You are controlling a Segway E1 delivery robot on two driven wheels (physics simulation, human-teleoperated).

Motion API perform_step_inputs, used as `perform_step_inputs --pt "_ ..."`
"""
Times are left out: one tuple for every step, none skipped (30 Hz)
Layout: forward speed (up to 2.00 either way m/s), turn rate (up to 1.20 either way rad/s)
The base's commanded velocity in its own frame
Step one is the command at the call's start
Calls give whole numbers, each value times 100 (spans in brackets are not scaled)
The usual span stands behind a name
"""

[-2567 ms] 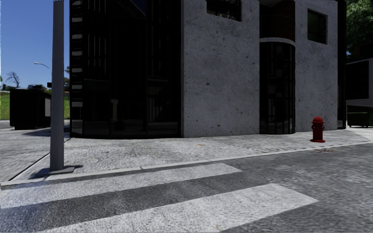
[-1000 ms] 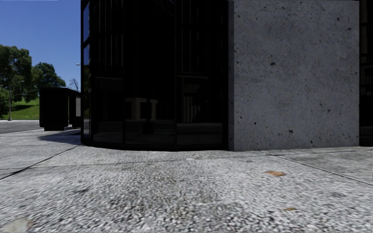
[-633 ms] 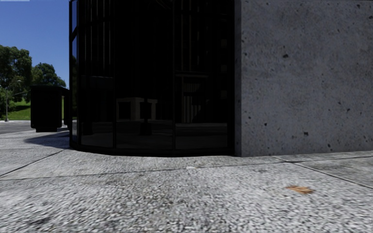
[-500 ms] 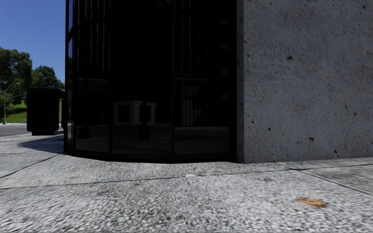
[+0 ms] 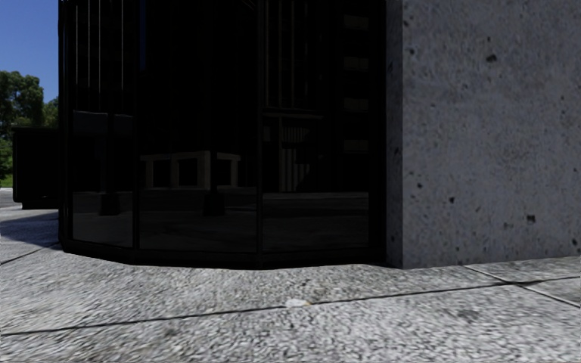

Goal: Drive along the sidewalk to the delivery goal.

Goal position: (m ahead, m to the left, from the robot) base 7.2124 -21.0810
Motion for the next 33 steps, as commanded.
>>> perform_step_inputs --pt "153 -120" --pt "153 -120" --pt "153 -120" --pt "153 -120" --pt "153 -120" --pt "153 -120" --pt "153 -120" --pt "153 -120" --pt "153 -120" --pt "153 -120" --pt "153 -120" --pt "153 -120" --pt "153 -120" --pt "153 -120" --pt "153 -120" --pt "153 -120" --pt "153 -120" --pt "153 -120" --pt "153 -120" --pt "153 -120" --pt "153 -120" --pt "153 -120" --pt "153 -120" --pt "153 -120" --pt "153 -120" --pt "153 -120" --pt "153 -120" --pt "153 -120" --pt "153 -120" --pt "153 -120" --pt "153 -112" --pt "153 -112" --pt "153 -40"
